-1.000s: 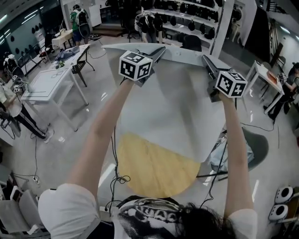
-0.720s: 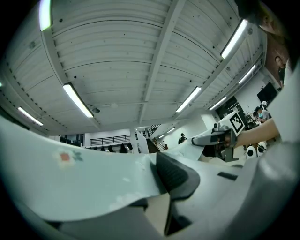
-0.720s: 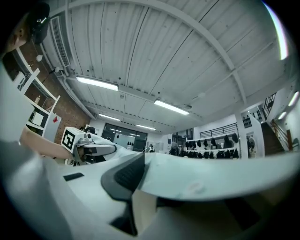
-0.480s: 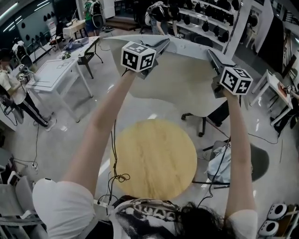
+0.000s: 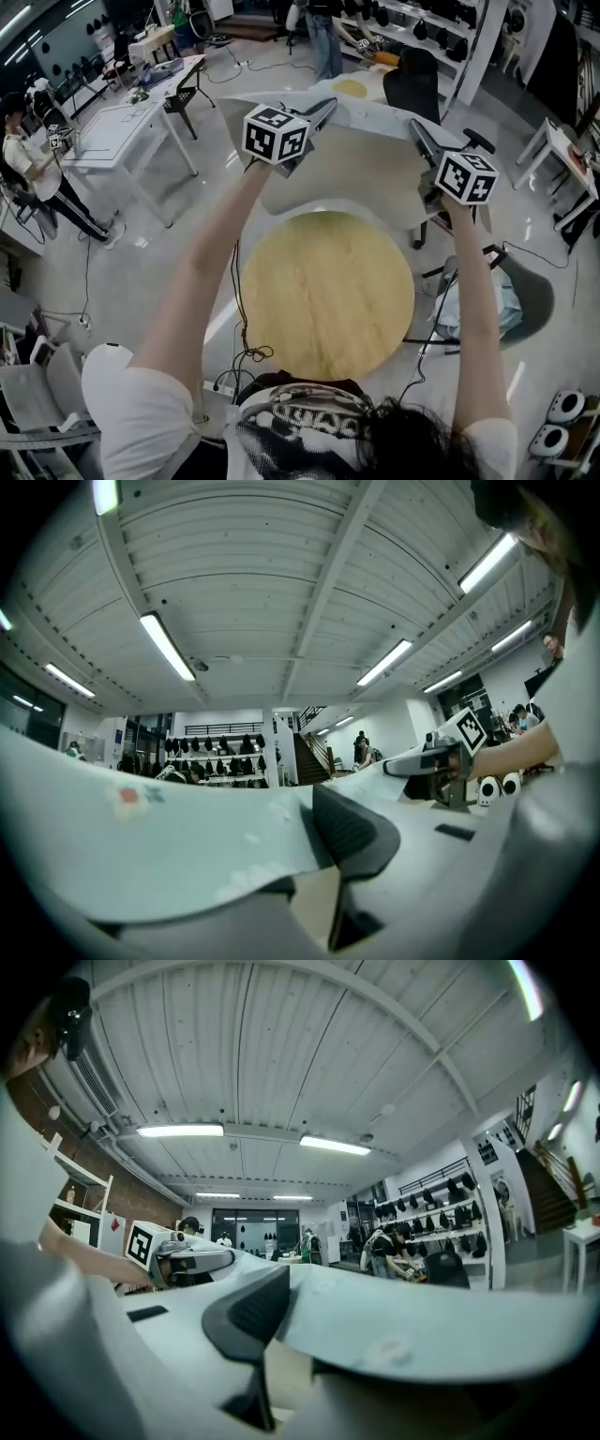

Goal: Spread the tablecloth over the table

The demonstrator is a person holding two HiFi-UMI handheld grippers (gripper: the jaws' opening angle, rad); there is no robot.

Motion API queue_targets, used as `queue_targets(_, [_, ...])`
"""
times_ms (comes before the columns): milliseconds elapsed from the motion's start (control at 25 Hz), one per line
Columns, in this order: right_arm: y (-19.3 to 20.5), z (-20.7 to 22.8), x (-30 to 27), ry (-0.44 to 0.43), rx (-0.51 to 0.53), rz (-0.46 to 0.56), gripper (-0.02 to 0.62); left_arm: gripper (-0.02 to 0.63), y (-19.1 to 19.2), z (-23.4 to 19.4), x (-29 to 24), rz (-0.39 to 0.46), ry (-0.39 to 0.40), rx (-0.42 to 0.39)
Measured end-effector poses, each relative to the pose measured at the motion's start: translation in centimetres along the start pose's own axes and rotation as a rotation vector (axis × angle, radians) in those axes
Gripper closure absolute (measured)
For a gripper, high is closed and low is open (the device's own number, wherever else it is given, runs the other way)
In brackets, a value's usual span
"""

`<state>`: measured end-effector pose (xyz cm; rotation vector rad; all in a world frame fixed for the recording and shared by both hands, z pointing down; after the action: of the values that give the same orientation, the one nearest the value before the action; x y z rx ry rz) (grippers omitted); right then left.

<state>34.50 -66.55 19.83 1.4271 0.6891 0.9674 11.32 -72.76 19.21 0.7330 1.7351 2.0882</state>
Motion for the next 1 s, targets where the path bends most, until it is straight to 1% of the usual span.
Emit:
queue_targets(200, [3.0, -4.5, 3.0, 0.021, -0.021, -0.034, 0.523, 0.528, 2.3, 2.0, 5.0, -0.030, 0.021, 0.038])
queue_targets(480, [5.4, -11.8, 8.2, 0.080, -0.051, -0.035, 0.525, 0.528, 3.4, 5.2, 12.2, -0.029, 0.069, 0.116])
queue_targets(680, [7.8, -16.4, 11.8, 0.129, -0.118, -0.035, 0.528, 0.528, 4.6, 7.5, 16.9, -0.032, 0.108, 0.139])
queue_targets(880, [10.2, -19.3, 15.4, 0.162, -0.206, -0.031, 0.529, 0.528, 6.2, 10.2, 20.4, -0.015, 0.130, 0.146])
queue_targets(1000, [11.8, -20.9, 16.7, 0.167, -0.231, -0.045, 0.529, 0.528, 7.7, 11.2, 22.4, -0.024, 0.125, 0.186])
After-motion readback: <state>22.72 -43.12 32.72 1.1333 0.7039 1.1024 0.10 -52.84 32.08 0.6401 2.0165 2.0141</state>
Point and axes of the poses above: the fingertips, and each gripper's own axes: x backward along the fingers, z to its right, y out of its underside, the point moved 5 cm from there along x, backward along the fingers, and after that the axes turned 8 degrees about z, right-handed, at the moved point
